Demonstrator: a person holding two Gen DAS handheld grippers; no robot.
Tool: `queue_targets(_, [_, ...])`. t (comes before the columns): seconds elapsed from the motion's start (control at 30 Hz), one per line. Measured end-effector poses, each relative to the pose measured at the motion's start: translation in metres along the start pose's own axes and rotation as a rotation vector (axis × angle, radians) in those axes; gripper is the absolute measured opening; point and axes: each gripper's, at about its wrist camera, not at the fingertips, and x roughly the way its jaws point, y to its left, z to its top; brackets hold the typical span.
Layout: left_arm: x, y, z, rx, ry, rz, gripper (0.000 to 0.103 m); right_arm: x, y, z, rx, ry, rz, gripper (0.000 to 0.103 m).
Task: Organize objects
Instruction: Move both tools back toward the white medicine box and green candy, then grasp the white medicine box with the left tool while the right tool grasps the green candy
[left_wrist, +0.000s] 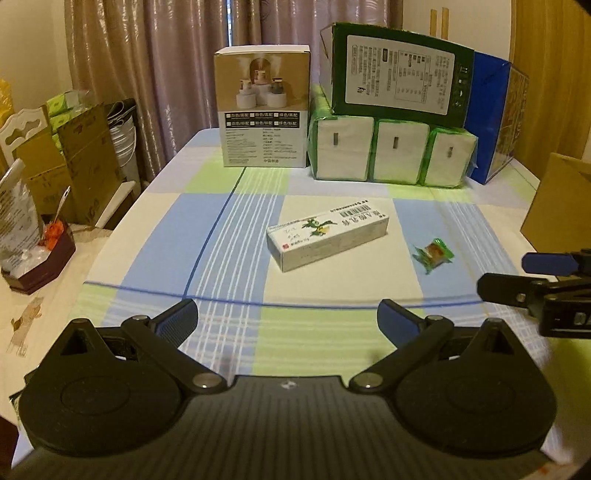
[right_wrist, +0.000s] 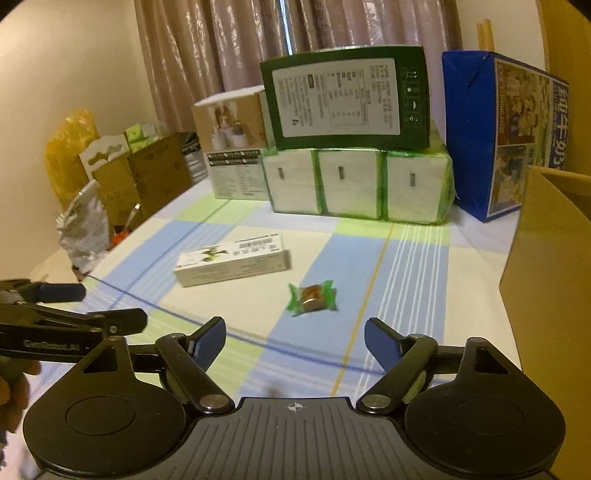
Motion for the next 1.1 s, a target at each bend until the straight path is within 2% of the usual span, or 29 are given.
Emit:
queue_targets(0.2, [0.027,-0.002,0.010,0.070,-0.011,0.013,0.102,0.031,-0.006,0.002,-0.005,0.010,-0.002,0.073])
queue_targets(0.43, [0.045,0.001,0.025,0.141,-0.029,0.014,0.102,0.061,-0.011,0.005,-0.047,0.022,-0.015,0.071])
queue_targets(0.6, [0.057,0.006,0.029,0.168,-0.009,0.023,0.101,0.075,-0.011,0.005,-0.075,0.036,-0.017,0.067])
queue_targets(0.73, [0.064,0.005,0.035,0.196,-0.016,-0.001,0.101,0.082,-0.008,0.005,-0.101,0.032,-0.023,0.062])
queue_targets(0.83, [0.070,0.002,0.040,0.237,-0.024,-0.013,0.100,0.085,-0.008,0.007,-0.108,0.026,-0.028,0.054])
queue_targets(0.97, [0.081,-0.002,0.044,0.310,-0.027,-0.040,0.096,0.083,-0.009,0.006,-0.122,0.020,-0.021,0.034])
queue_targets(1.1, [0.094,-0.005,0.048,0.343,-0.013,-0.096,0.093,0.081,-0.013,0.007,-0.102,0.022,-0.019,0.026])
